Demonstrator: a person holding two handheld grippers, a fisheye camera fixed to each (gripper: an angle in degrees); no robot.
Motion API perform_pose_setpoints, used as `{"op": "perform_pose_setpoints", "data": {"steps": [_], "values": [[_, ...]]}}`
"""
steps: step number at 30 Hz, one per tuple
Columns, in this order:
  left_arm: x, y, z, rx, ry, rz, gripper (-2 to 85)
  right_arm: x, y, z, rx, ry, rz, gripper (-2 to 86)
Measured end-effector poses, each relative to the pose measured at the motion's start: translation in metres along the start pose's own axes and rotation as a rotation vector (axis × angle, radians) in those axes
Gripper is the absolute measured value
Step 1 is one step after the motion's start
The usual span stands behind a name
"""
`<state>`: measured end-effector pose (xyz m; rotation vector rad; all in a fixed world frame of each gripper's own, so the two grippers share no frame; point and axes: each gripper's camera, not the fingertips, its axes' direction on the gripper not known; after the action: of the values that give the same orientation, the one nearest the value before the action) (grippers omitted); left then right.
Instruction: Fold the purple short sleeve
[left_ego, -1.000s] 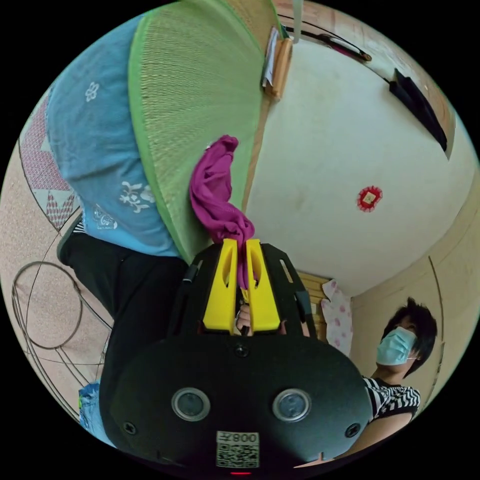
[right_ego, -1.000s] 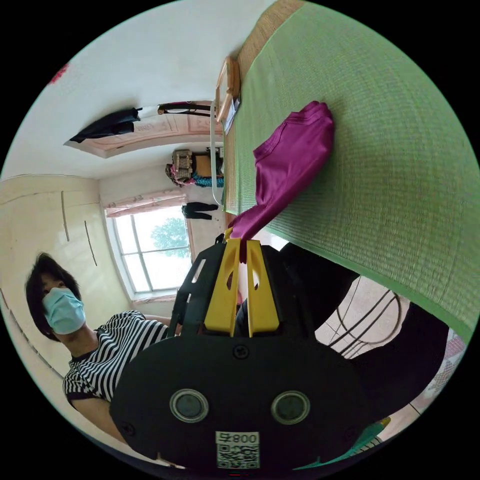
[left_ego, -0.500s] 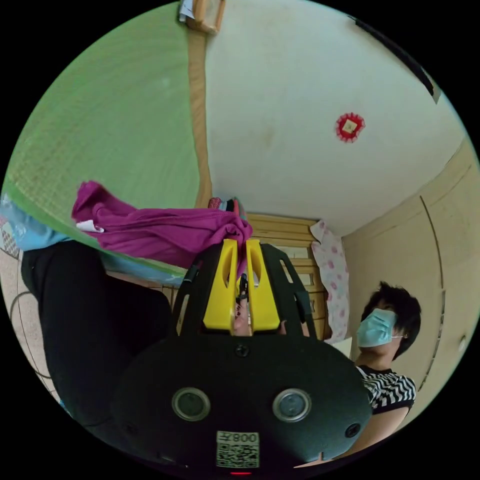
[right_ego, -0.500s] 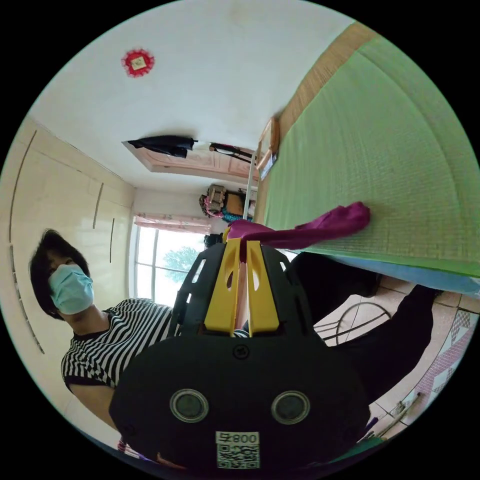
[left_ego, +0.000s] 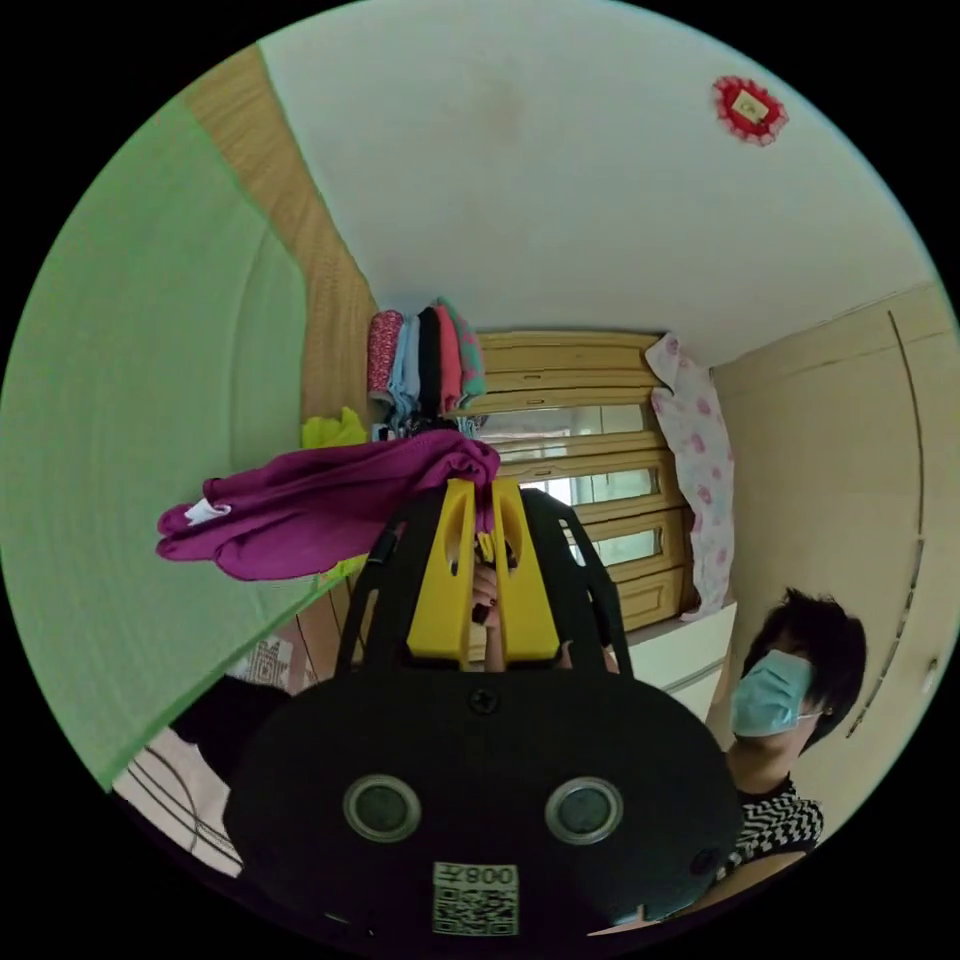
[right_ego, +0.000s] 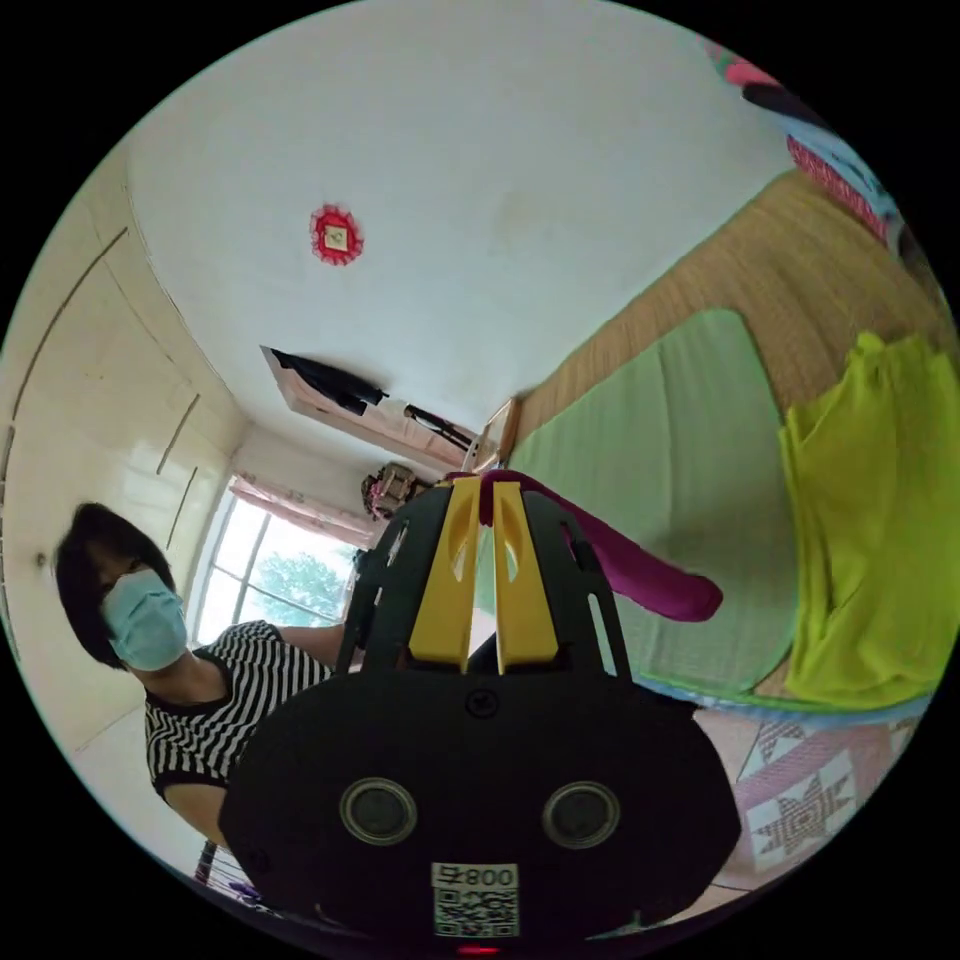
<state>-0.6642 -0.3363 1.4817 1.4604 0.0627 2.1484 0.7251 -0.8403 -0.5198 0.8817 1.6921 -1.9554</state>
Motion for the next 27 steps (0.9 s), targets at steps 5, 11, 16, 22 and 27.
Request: {"op": "perform_pose_setpoints", "data": {"steps": [5,11,16,22,27], "values": [[0.034,-0.072,0.130,-0.037,0.053,0.119,3.2,0.013,-0.082,-0.110,0.087,0.075,-0.069,1.7],[0.012,-0.091,0.283,-0.174,0.017,0.130,3.0,0.078,-0.110,-0.227,0.125,0.233,0.009,1.8],[-0.096,-0.043,0.397,-0.376,-0.135,-0.091,3.0,0.202,-0.072,-0.280,0.103,0.353,0.299,1.8],[-0.114,-0.007,0.458,-0.485,-0.194,-0.091,3.1,0.272,-0.037,-0.308,0.034,0.422,0.432,1.7],[-0.092,0.006,0.502,-0.556,-0.262,0.019,3.1,0.263,-0.045,-0.327,-0.025,0.529,0.390,1.7]]}}
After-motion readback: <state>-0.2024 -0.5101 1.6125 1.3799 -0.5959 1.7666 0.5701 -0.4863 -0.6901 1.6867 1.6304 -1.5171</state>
